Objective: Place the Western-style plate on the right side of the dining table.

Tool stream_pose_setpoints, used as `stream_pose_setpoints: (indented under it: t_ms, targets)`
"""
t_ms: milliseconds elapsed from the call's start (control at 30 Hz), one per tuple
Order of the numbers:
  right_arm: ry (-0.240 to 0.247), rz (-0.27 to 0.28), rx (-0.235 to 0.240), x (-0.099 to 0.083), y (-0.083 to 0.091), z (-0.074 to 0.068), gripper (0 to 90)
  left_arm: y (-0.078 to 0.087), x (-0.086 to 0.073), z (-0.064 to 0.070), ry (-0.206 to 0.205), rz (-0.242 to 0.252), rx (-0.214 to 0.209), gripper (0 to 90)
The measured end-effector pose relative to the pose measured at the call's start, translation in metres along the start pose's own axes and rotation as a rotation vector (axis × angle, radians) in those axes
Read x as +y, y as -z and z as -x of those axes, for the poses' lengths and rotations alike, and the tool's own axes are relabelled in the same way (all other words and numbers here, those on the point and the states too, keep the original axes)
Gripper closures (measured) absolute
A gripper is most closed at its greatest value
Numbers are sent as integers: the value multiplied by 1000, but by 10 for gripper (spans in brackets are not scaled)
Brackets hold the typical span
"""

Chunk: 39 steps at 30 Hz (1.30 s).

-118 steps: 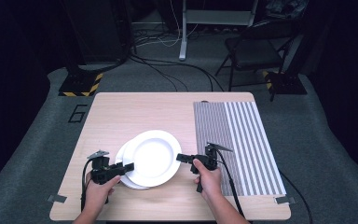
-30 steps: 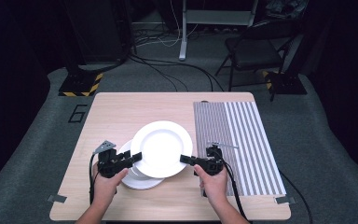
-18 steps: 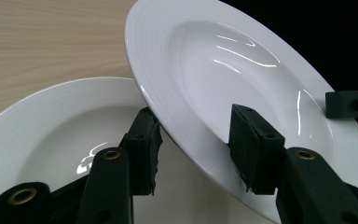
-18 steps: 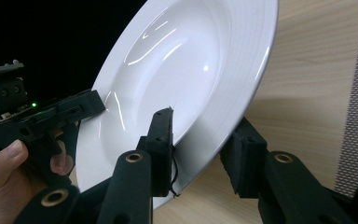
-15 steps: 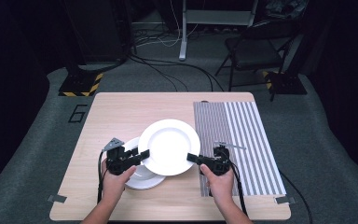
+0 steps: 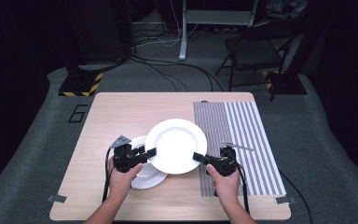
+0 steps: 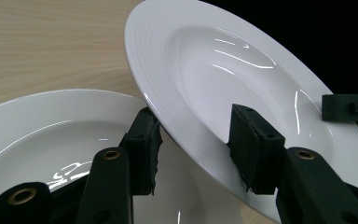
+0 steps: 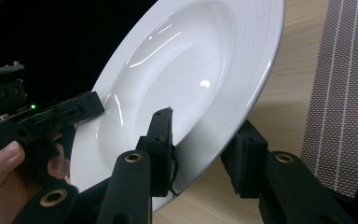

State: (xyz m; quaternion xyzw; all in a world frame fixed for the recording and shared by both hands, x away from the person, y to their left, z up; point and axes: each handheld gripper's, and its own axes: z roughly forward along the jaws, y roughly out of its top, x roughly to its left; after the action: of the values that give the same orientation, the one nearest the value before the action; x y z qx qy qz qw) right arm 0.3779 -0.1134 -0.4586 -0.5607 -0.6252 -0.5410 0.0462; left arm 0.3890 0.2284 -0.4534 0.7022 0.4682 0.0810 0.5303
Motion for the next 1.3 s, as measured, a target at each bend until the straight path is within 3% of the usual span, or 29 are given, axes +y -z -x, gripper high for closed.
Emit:
stream_pose_setpoints:
  t_ms: [700, 1000, 1300]
  targets:
    - [18, 64, -42, -2, 25, 19, 649, -34, 6, 20, -26, -12, -36, 539]
    - [-11, 92, -73, -6, 45, 28, 650, -53, 6, 30, -26, -25, -89, 539]
    - [-17, 129, -116, -9, 63, 35, 650, -73, 10, 43, -57, -42, -121, 541]
